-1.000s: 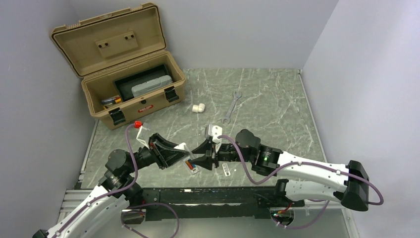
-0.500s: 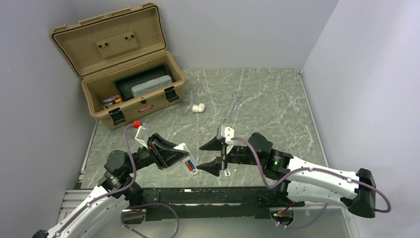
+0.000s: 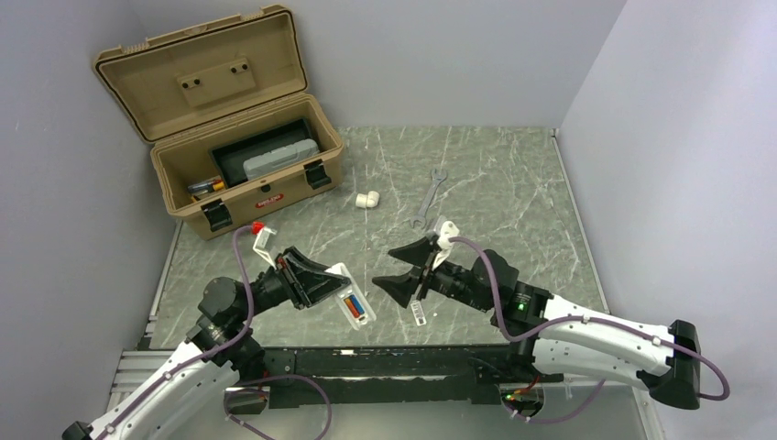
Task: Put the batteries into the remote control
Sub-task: Adjust the battery cover at the center of the board.
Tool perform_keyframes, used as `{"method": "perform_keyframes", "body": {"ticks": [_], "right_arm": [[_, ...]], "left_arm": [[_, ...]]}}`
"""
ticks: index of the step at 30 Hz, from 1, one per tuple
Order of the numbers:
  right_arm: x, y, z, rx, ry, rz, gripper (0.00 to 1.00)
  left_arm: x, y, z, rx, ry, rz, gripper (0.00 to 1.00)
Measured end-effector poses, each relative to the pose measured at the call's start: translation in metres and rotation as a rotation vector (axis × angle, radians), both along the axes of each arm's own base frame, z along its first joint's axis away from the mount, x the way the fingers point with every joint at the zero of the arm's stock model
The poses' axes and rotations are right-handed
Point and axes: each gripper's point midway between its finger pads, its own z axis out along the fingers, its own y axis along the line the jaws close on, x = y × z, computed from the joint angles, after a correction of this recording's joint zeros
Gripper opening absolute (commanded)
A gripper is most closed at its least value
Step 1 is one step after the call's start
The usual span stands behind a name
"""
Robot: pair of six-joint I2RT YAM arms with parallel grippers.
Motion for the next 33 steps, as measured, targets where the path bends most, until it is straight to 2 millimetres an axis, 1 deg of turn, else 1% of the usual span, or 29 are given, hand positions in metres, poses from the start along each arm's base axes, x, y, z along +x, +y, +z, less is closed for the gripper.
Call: {"method": "perform_keyframes", "body": {"ticks": [4,8,10,14,25,28,32,33], "right_arm": [[0.016,-0.018,0.003,0.039,0.023,-0.132,0.73],[0.028,-0.03,-0.001,0.049,0.053,-0.225,0.73],[0.031,-0.034,-0.004,0.042,0.07,-0.256,0.73],[0.037,-0.04,-0.013,0.022,0.099,-0.308,0.73],[0.043,-0.05,-0.037,-0.031,0.163,-0.381,0.73],[0.046,-0.052,-0.057,-0.094,0.227,-0.423,0.72],[0.051,-0.048,-0.098,-0.245,0.357,-0.502,0.64],[0.051,-0.048,-0.113,-0.297,0.397,-0.523,0.64]], "left_arm": [[0.0,-0.003,-0.011,-0.046,0.088,-0.027,0.0],[0.001,-0.004,-0.022,-0.075,0.165,-0.046,0.0],[0.0,-0.004,-0.02,-0.089,0.18,-0.051,0.0],[-0.003,-0.002,-0.011,-0.125,0.169,-0.06,0.0],[-0.008,0.002,0.004,-0.178,0.143,-0.077,0.0],[-0.009,0.003,0.009,-0.191,0.127,-0.08,0.0],[-0.009,0.003,0.008,-0.19,0.127,-0.077,0.0],[-0.008,0.004,0.007,-0.185,0.133,-0.07,0.0]]}}
